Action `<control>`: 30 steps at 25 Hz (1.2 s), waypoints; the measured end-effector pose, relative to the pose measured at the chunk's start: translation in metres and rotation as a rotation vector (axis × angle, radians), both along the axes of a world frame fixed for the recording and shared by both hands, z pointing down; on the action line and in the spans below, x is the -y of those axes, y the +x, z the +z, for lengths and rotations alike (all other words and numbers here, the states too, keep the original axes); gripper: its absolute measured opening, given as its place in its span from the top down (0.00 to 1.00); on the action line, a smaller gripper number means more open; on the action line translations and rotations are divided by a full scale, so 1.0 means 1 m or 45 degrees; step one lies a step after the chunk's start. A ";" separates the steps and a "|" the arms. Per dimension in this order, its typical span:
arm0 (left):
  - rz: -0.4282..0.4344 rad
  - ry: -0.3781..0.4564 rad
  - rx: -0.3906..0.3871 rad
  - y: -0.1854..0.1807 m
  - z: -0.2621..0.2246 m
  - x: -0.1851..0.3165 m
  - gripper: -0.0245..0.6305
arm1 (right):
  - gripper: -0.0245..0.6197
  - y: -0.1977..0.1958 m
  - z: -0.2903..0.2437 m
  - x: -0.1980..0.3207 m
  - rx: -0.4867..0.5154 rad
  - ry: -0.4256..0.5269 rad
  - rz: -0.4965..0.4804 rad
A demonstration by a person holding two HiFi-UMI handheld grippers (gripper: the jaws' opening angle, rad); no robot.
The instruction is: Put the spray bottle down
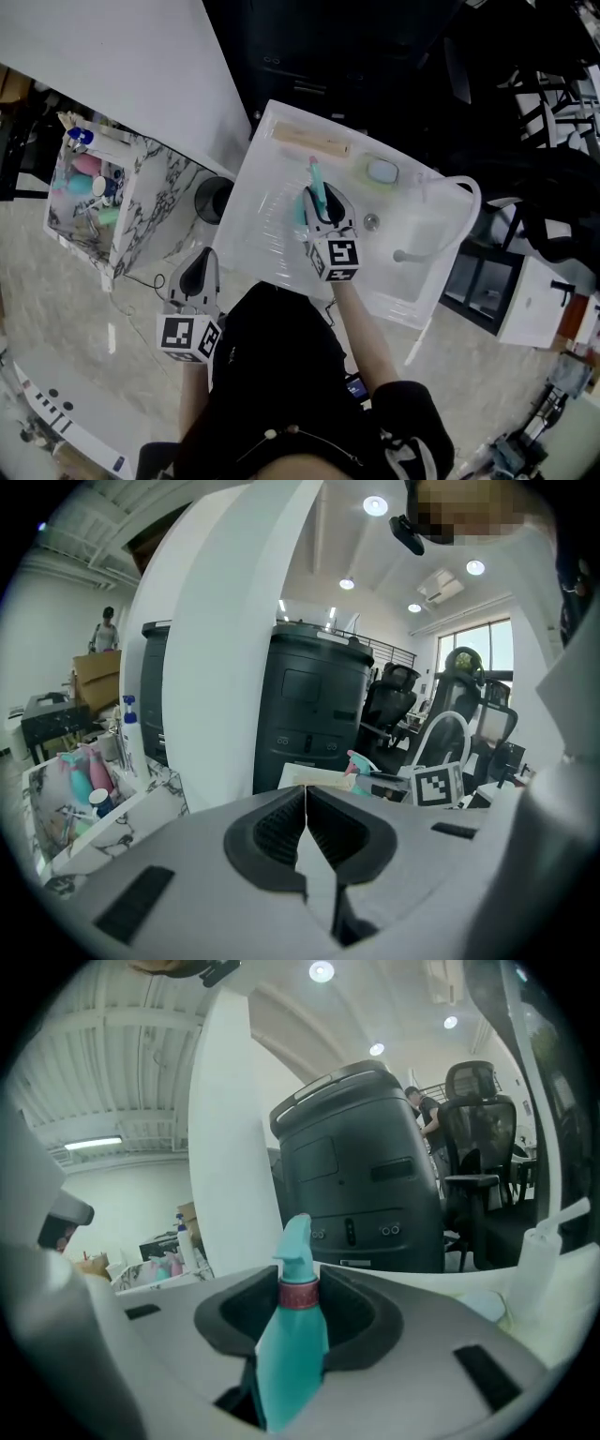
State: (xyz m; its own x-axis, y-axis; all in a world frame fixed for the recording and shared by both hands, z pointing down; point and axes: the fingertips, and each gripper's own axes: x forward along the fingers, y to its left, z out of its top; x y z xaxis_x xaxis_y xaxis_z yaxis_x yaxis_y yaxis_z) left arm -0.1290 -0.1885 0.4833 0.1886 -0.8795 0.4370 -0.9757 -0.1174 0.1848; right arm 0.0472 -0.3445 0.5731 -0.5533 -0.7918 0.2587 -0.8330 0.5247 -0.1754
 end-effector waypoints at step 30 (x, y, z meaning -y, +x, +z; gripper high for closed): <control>0.040 -0.130 0.092 -0.010 0.022 0.005 0.95 | 0.60 -0.020 0.062 0.068 0.096 -0.061 0.004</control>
